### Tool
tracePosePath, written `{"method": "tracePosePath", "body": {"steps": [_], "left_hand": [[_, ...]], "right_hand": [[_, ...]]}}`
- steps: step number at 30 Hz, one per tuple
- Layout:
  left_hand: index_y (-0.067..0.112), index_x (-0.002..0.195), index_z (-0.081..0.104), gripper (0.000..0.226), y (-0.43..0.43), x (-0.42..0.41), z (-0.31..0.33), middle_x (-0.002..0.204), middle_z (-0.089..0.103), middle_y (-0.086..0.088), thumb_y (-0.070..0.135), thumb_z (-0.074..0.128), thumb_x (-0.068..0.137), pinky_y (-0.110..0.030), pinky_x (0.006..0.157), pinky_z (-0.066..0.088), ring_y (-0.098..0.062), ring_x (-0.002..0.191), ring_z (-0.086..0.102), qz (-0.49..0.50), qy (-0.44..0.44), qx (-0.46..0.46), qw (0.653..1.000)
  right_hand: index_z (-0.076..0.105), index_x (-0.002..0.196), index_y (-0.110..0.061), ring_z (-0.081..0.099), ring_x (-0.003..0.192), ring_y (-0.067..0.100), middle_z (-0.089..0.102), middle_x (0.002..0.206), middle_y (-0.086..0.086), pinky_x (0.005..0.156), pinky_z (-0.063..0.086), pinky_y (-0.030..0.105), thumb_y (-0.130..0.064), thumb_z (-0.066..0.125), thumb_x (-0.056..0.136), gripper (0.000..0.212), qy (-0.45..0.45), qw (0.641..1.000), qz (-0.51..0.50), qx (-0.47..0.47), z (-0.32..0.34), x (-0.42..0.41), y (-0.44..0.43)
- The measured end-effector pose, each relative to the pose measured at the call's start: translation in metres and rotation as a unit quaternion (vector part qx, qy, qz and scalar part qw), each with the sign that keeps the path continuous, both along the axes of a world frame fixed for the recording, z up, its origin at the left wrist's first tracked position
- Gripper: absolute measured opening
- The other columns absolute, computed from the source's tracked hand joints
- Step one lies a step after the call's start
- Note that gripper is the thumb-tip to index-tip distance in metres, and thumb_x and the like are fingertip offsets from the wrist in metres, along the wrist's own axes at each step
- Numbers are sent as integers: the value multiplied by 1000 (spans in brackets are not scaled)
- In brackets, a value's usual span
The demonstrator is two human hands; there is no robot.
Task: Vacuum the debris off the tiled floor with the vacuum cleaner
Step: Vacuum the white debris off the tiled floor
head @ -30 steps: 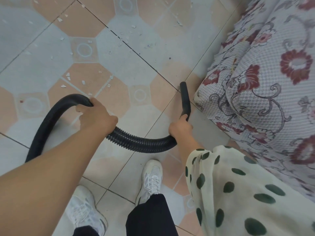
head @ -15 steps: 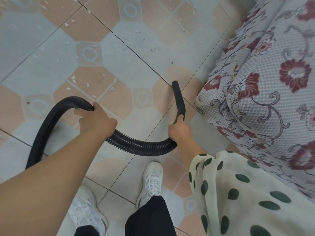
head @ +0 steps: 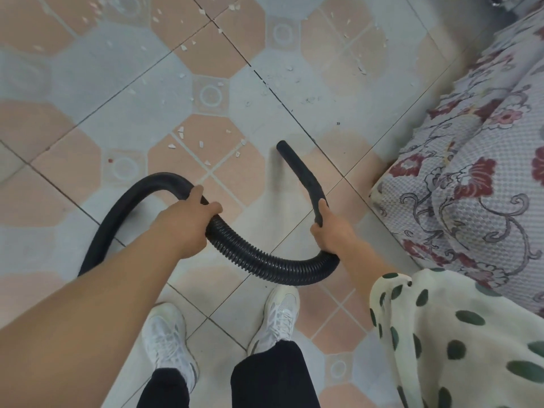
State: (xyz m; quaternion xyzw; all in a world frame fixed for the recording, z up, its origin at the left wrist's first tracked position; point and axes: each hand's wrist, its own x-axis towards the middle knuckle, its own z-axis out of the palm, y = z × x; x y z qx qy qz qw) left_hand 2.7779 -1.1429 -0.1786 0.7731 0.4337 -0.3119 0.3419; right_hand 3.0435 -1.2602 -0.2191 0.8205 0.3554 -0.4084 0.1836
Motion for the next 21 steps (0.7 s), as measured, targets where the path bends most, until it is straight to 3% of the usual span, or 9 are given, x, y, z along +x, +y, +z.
{"method": "tracePosePath", "body": {"steps": [4, 9, 13, 17, 21], "left_hand": [[31, 127, 41, 52, 1, -17, -4, 128, 35, -5, 5, 54, 84, -33, 62, 42, -24, 101, 47, -122, 5, 104, 987], [29, 123, 42, 37, -2, -40, -11, 119, 45, 1, 19, 54, 89, -33, 85, 36, -24, 113, 38, -217, -12, 189, 958], [23, 122, 43, 35, -13, -61, -14, 122, 52, 4, 18, 52, 89, -33, 106, 28, -22, 131, 36, -216, -61, 161, 961], [22, 116, 44, 30, -20, -73, -12, 111, 51, 5, 23, 54, 88, -28, 100, 33, -18, 109, 46, -215, -75, 138, 964], [25, 111, 43, 28, -23, -94, -14, 105, 50, 8, 27, 57, 87, -32, 91, 42, -17, 104, 44, -201, -75, 116, 970]], "right_hand": [[4, 155, -31, 58, 88, 31, 51, 116, 18, 73, 52, 39, -32, 40, 100, 66, 6, 998, 58, -9, 1, -5, 9], [2, 156, -32, 55, 87, 32, 43, 118, 18, 72, 48, 38, -35, 38, 101, 65, 4, 992, 124, -27, 6, -27, 23], [2, 156, -31, 55, 87, 30, 44, 117, 17, 73, 47, 36, -34, 37, 102, 65, -2, 987, 160, -32, 9, -43, 21], [2, 156, -32, 57, 84, 29, 44, 117, 16, 74, 52, 37, -35, 37, 102, 64, -2, 984, 176, -35, 12, -57, 18], [3, 156, -31, 55, 84, 29, 44, 117, 16, 75, 52, 37, -33, 37, 102, 63, 8, 974, 225, -28, 12, -81, 26]]}}
